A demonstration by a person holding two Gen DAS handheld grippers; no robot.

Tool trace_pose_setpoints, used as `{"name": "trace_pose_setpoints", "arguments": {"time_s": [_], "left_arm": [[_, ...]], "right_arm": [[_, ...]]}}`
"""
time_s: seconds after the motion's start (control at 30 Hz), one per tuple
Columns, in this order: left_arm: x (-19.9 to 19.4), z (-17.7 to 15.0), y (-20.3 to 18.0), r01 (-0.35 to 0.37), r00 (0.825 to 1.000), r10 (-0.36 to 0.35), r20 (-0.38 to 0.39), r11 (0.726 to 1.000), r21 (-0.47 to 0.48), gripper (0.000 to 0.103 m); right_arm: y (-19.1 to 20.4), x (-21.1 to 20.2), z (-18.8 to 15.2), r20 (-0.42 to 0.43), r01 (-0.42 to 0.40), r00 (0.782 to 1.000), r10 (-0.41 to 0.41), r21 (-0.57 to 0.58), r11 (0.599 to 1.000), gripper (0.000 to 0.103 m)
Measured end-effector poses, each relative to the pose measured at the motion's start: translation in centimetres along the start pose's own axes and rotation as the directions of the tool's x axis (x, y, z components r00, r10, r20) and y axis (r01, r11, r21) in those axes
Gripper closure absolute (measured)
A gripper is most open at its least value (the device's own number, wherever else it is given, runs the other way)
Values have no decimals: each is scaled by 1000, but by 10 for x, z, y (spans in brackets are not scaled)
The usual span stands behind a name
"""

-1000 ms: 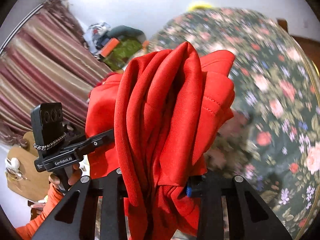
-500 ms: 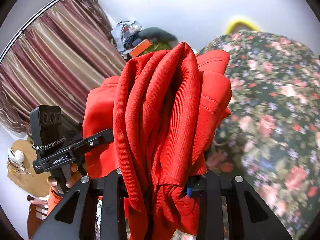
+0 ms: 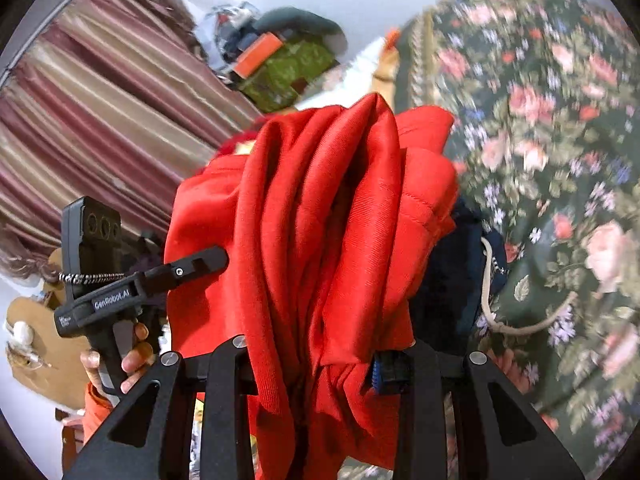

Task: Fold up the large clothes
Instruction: 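Carry the bundle onto the yellow blanket pile and open both tools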

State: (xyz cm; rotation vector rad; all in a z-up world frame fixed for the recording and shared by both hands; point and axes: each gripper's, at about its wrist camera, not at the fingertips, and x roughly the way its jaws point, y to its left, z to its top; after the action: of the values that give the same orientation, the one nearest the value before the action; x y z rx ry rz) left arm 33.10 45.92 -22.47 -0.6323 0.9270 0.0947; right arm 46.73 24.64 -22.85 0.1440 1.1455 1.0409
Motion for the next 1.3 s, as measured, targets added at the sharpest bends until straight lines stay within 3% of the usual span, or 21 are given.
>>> {"name": "trace_pose_setpoints", "arguments": {"time_s": [0.07,0.13,0.27,0.43,0.53,0.6,0.63,0.67,0.73,0.83,1.0,1.1,1.3], "left_arm": [[18,-1,16,-20,1000,19,-23,1000,-22,48],[26,-5,25,-37,999,37,-18,999,-19,34],[19,-13,32,-37,999,37,6,999,-15,24],[-14,-28,11,-165,984,159,78,983,79,20],[-31,-40,-5,-242,966,225,128,960,142,14],[-36,-49,-17,-252,963,227,145,950,185,11],[-38,-55,-23,-259,962,230,149,942,213,8],[-37,-60,-27,-269,959,239,150,935,231,6],[-29,-69,-32,-303,951,273,144,915,266,3],[-12,-81,-28,-351,937,331,114,889,295,2],[-14,-93,-11,-305,952,290,97,925,229,1],[-20,-96,-5,-288,958,278,78,938,193,1],[-52,-107,-27,-349,935,329,132,917,194,2]], "right_arm": [[-14,12,1,-6,39,999,-39,-15,999,73],[-23,13,1,5,76,997,-76,-41,996,72],[-39,1,0,9,69,998,-69,-53,996,69],[-7,-28,-13,91,217,975,-203,-203,955,65],[17,-44,-18,143,199,976,-167,-255,946,64],[29,-46,-22,146,181,978,-147,-257,949,47],[33,-45,-24,151,184,977,-149,-255,949,26],[38,-43,-27,171,196,973,-156,-251,948,15],[40,-40,-33,183,206,970,-162,-253,945,14],[33,-21,-40,124,239,969,-215,-234,943,14],[-6,-4,-55,18,335,941,-339,-203,920,14],[-25,-18,-65,-1,344,937,-350,-182,921,14],[-15,-79,-76,59,349,937,-344,-151,925,14]]}}
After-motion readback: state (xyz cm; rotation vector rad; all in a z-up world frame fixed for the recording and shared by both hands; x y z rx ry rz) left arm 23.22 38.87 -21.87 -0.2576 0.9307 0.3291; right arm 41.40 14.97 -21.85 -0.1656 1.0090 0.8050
